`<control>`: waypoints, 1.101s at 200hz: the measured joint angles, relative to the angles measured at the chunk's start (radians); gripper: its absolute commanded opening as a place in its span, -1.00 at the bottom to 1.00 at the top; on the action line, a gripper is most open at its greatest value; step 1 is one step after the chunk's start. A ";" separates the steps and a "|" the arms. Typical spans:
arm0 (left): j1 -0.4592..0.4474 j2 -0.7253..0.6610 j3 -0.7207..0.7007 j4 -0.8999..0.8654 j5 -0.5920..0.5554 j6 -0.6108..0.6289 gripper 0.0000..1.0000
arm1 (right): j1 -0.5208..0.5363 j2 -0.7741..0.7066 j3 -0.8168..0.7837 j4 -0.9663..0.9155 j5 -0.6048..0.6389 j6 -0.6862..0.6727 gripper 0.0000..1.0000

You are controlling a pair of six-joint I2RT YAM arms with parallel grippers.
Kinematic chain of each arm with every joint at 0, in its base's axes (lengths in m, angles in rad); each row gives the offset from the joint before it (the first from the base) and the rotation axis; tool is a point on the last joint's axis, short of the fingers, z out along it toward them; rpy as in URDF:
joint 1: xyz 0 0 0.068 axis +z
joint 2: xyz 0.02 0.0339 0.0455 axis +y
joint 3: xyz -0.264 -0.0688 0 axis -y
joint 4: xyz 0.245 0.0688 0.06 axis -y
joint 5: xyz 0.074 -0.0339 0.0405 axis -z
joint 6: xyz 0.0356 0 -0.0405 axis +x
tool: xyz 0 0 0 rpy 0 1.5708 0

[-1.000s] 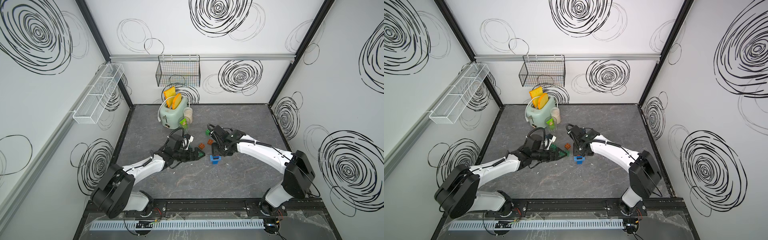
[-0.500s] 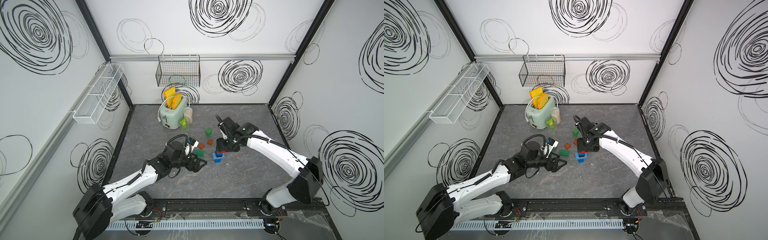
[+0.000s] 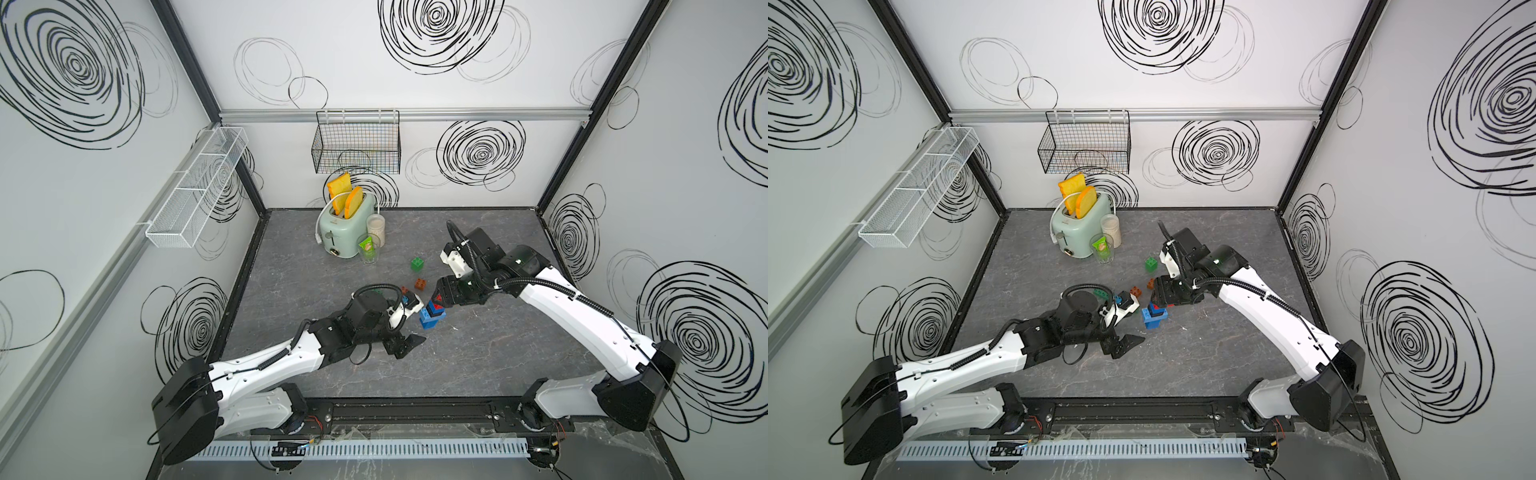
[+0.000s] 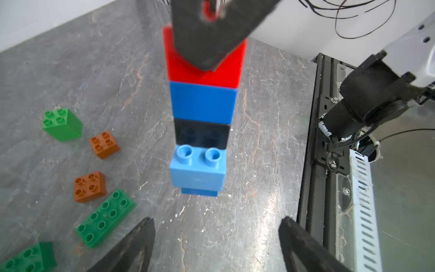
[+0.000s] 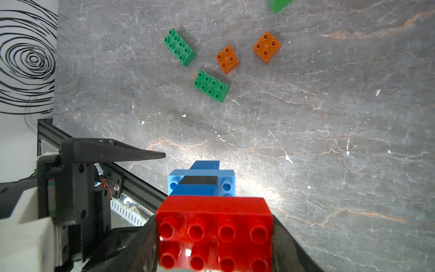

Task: Assemble the letter f with lego
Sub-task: Place the lego brick at the center of the board.

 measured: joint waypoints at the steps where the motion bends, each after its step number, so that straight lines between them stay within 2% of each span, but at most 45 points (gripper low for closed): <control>1: 0.000 0.000 0.000 0.001 -0.004 0.003 0.71 | 0.000 0.000 0.000 0.000 -0.001 -0.001 0.12; 41: 0.003 -0.002 0.001 0.016 -0.040 0.045 0.61 | -0.009 -0.006 0.011 -0.026 -0.030 -0.037 0.12; 111: 0.016 -0.003 0.004 0.059 0.009 0.039 0.53 | -0.011 -0.032 0.011 -0.048 -0.066 -0.070 0.12; 220: -0.044 0.034 0.055 0.068 0.024 0.030 0.39 | -0.011 -0.046 0.011 -0.048 -0.080 -0.084 0.13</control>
